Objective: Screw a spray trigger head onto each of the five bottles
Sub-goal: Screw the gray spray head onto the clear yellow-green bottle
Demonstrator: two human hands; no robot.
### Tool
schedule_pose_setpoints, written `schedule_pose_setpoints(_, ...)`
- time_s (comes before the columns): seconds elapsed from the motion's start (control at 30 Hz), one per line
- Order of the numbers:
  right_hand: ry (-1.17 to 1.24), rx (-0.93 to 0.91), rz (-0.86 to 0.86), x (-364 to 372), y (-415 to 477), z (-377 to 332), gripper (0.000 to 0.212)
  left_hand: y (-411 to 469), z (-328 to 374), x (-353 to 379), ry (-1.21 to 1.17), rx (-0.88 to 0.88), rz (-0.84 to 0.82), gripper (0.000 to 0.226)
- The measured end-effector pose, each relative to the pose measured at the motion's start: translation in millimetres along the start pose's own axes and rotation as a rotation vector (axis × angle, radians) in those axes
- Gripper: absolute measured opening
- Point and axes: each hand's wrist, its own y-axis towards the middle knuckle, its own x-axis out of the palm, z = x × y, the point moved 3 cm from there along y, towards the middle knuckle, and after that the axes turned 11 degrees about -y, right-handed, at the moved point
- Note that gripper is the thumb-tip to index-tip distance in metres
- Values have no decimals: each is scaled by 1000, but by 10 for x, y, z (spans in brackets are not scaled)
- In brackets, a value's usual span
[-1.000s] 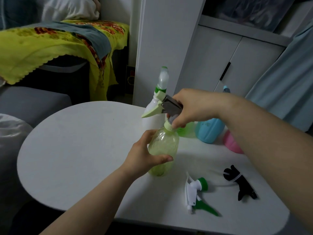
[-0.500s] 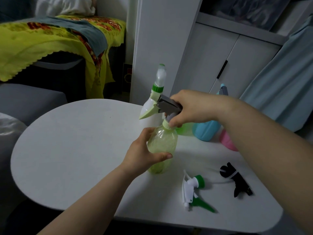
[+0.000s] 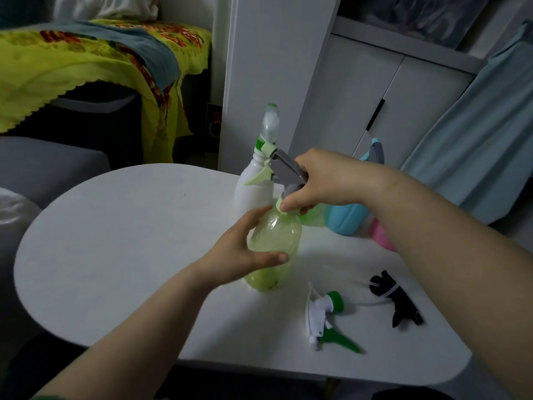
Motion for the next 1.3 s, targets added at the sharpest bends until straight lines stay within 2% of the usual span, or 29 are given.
schedule_pose_setpoints(0.07,-16,-20,-29,-22,-9,16,15,60,36,-55,9,-9,-109,69)
schedule_pose_setpoints(0.13,-39,-18,-52,-34,-11,36,12,106,45,-36,22,-25,-142,66)
schedule_pose_setpoints(0.2,-53,-11,-52,-42,-11,53,11,119,17,16,52,-6,-46,68)
schedule_pose_setpoints(0.33,-38,39,-16,-2,-8,115,15,9,-3,246,243,71,303,75)
schedule_pose_setpoints(0.4,-23,57,3,35,-11,128,19,-14,12,320,292,90,370,76)
schedule_pose_setpoints(0.47,-14,64,26,51,-19,151,22,27,27,282,241,85,294,78)
schedule_pose_setpoints(0.6,-33,46,3,9,-40,159,19,163,84,106,24,-22,-121,68)
schedule_pose_setpoints(0.67,-53,39,-5,-16,-52,143,17,186,102,83,15,-7,-147,62)
schedule_pose_setpoints(0.7,-60,38,4,-25,-55,142,17,184,100,94,43,17,-85,63)
schedule_pose_setpoints(0.83,-11,64,33,18,-41,172,24,32,55,308,331,73,349,76)
schedule_pose_setpoints(0.9,-14,90,60,44,-37,170,28,-4,62,370,416,95,416,79)
schedule_pose_setpoints(0.97,-18,101,84,55,-48,168,29,37,76,315,306,106,299,78)
schedule_pose_setpoints(1.07,-20,79,62,37,-66,174,25,133,109,156,46,19,-80,69)
schedule_pose_setpoints(1.13,-32,64,35,24,-56,174,23,173,100,89,68,29,-137,67)
schedule_pose_setpoints(1.2,-36,84,51,30,-34,183,23,187,93,110,135,72,-17,69)
schedule_pose_setpoints(1.3,-68,175,154,63,-30,205,27,132,68,263,279,147,275,71)
